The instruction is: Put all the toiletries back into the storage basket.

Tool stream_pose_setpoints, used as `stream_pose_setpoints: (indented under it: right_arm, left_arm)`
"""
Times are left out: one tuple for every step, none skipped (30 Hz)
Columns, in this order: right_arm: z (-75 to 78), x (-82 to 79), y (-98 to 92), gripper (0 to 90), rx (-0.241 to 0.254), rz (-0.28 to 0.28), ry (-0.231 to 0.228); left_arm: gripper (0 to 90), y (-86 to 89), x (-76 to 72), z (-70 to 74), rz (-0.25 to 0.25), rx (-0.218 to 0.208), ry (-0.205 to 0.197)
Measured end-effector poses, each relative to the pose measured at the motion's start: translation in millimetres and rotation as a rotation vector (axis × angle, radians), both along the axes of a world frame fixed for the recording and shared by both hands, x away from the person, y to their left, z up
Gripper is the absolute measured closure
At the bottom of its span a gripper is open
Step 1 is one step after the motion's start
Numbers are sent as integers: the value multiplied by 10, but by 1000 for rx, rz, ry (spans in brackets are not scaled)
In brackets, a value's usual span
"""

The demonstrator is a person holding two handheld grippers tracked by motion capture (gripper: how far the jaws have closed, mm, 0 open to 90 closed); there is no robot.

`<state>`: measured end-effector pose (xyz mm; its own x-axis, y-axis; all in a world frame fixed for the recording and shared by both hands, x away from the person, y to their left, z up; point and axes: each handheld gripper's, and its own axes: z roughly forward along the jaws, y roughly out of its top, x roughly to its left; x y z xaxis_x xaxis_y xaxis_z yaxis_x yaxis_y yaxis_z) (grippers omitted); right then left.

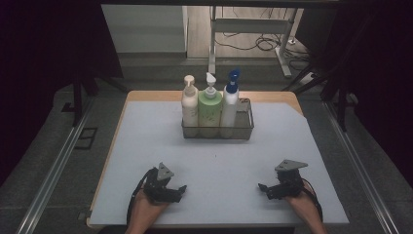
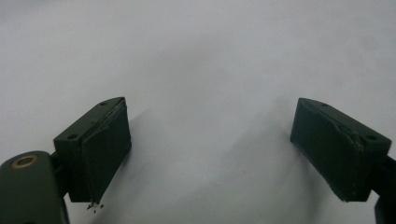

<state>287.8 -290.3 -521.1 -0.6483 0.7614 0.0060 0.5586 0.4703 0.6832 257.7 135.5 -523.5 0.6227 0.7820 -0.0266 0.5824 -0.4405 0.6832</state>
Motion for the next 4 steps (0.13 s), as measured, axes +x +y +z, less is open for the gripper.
stream_pose_setpoints:
  right_arm:
    - [-2,0,-1,0,0,1,-3]
    - [-4,-1,-1,0,-1,1,-4]
    - [-6,-2,-2,0,1,1,-6]
    - [-6,-2,-1,0,0,1,-7]
  left_arm:
    - [120,0,0,-1,-1,0,0]
    - [119,-1,0,0,-1,0,-1]
    - [120,-3,1,-2,3,-6,0]
    - [119,-1,1,0,-1,1,0]
